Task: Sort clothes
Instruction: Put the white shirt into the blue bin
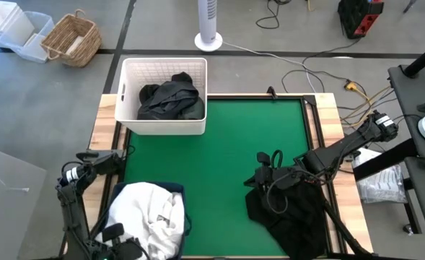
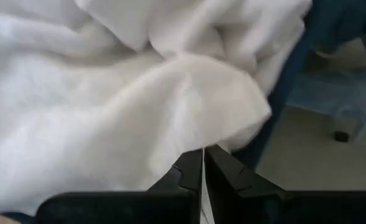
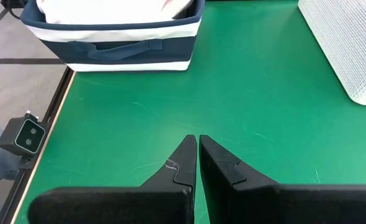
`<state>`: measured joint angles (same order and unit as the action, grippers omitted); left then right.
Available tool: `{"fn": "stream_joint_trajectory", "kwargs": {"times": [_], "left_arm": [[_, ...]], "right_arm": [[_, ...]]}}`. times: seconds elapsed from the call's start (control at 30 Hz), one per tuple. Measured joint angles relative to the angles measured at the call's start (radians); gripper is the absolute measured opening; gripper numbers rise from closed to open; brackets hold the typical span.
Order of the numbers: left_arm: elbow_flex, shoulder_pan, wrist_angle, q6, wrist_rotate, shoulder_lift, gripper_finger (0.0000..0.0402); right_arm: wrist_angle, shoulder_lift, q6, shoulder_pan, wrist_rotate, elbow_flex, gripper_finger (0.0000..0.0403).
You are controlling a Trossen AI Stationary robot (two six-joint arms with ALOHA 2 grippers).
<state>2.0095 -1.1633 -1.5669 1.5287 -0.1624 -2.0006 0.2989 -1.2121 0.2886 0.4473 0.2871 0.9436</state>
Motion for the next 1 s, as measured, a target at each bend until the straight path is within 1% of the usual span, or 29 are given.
{"fn": "stream_joint_trajectory", "kwargs": {"times": [0.17, 0.4, 0.57, 0.77, 0.87, 1.0], "left_arm": [[-0.062, 0.003, -0.004, 0.002, -0.011, 0.002, 0.0000], [-0.225, 0.005, 0.007, 0.052, -0.002, 0.001, 0.0000], [-0.324, 0.018, 0.097, 0.054, -0.003, 0.001, 0.0000], [-0.427, 0.032, 0.275, 0.048, 0.006, 0.010, 0.0000], [-0.449, 0.032, 0.326, 0.047, 0.007, 0.010, 0.0000], [-0.430, 0.032, 0.307, 0.050, 0.003, 0.009, 0.0000]], "right_arm": [[-0.003, 0.000, 0.000, 0.000, 0.000, 0.000, 0.0011], [-0.004, 0.000, 0.000, 0.000, 0.000, 0.000, 0.0011], [-0.006, 0.000, 0.000, 0.000, 0.000, 0.000, 0.0011], [-0.018, 0.000, 0.000, 0.000, 0.000, -0.005, 0.0011], [-0.024, 0.000, 0.000, 0.000, 0.000, -0.005, 0.0011], [-0.023, 0.000, 0.000, 0.000, 0.000, -0.006, 0.0011]]}}
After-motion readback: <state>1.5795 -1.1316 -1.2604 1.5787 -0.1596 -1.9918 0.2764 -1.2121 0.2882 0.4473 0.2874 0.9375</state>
